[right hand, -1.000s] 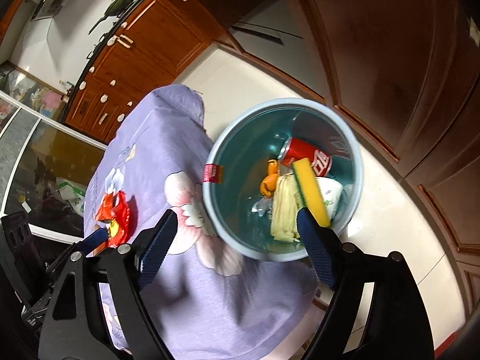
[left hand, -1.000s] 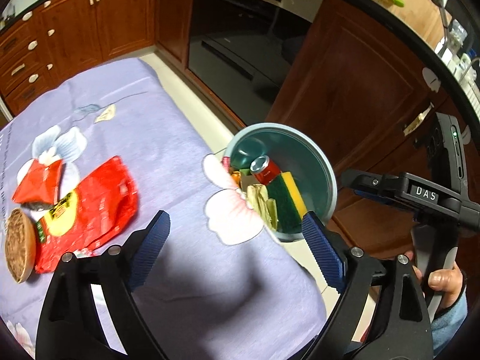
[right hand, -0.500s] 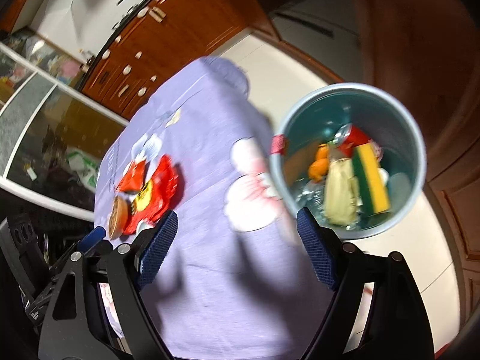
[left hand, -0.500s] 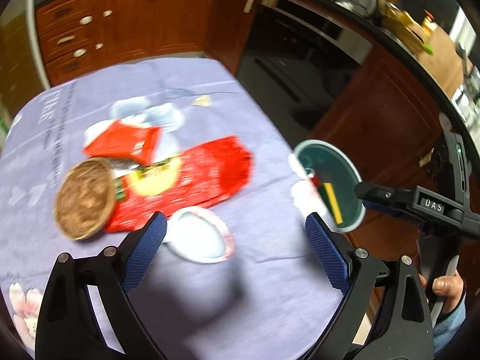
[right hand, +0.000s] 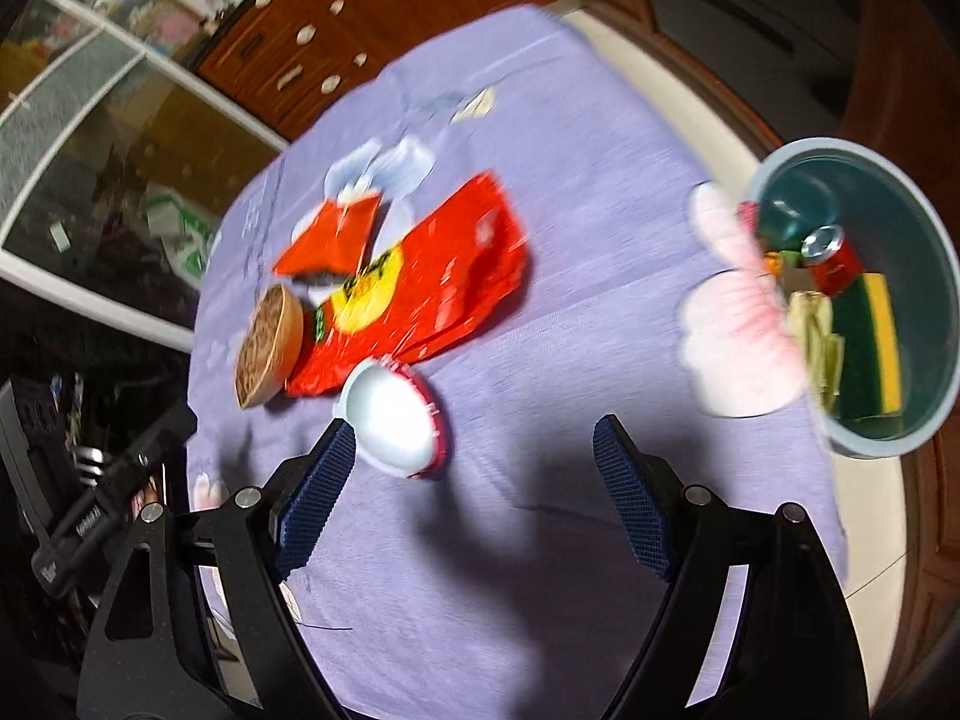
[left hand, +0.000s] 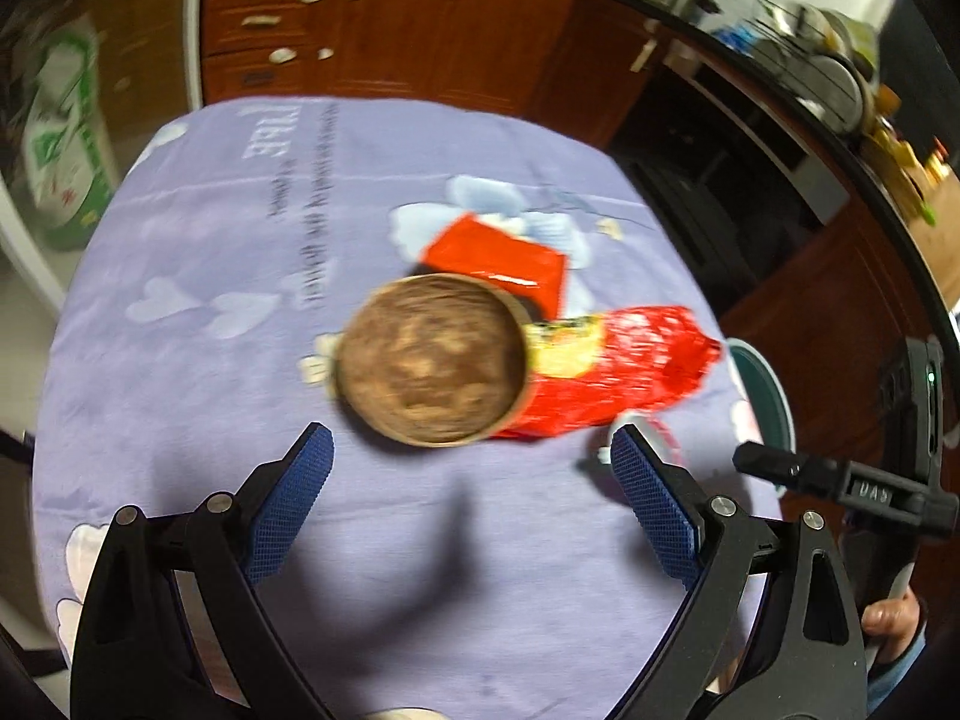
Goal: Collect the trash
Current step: 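Move both open tools back toward the wicker bowl and white cup, then grasp the white cup's red rim with the right tool while the left tool grasps the wicker bowl rim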
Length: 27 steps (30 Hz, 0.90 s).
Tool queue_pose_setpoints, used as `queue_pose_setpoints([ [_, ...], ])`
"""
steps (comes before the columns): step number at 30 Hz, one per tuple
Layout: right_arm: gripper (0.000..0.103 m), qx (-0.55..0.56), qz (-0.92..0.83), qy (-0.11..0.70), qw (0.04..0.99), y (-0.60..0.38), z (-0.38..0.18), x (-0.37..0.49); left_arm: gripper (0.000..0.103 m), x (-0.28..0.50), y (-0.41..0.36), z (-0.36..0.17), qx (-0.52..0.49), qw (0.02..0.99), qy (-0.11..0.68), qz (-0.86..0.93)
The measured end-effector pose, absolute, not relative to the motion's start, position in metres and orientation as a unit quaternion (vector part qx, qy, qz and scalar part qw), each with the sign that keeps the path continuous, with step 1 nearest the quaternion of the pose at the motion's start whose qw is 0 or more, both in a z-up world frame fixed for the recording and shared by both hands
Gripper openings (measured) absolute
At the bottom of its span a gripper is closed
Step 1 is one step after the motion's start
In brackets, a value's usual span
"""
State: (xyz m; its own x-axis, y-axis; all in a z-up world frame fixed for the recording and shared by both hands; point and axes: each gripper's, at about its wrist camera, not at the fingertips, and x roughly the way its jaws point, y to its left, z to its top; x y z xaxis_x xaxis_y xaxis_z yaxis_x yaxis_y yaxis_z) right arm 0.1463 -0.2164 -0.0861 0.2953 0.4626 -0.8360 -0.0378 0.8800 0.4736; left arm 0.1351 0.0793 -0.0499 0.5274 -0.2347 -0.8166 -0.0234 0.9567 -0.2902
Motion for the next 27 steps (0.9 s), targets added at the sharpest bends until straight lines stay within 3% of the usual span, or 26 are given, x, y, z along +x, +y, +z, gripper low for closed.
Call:
queue_pose_setpoints([
  [11, 0.065, 0.139, 0.162, 0.592, 0.777, -0.171, -0.102, 0.16, 0.094, 0.141, 0.112, -0.068, -0.147, 0.856, 0.492, -0.048],
  [15, 0.049, 0.131, 0.167, 0.601, 0.771, -0.165, -0.108, 0.161, 0.094, 0.144, 0.118, -0.072, -0.153, 0.855, 0.494, -0.045],
  [17, 0.047, 0.129, 0.169, 0.606, 0.766, -0.162, -0.112, 0.161, 0.094, 0.145, 0.121, -0.073, -0.155, 0.854, 0.494, -0.044],
  [20, 0.031, 0.125, 0.171, 0.609, 0.764, -0.158, -0.115, 0.16, 0.094, 0.147, 0.122, -0.076, -0.154, 0.853, 0.497, -0.041],
  [22, 0.009, 0.127, 0.174, 0.61, 0.762, -0.157, -0.116, 0.161, 0.094, 0.15, 0.123, -0.078, -0.152, 0.852, 0.499, -0.04],
  [23, 0.005, 0.131, 0.174, 0.611, 0.761, -0.157, -0.118, 0.161, 0.094, 0.152, 0.124, -0.078, -0.149, 0.853, 0.499, -0.036],
  [27, 0.005, 0.139, 0.176, 0.603, 0.766, -0.16, -0.114, 0.161, 0.094, 0.162, 0.13, -0.081, -0.142, 0.855, 0.498, -0.023],
])
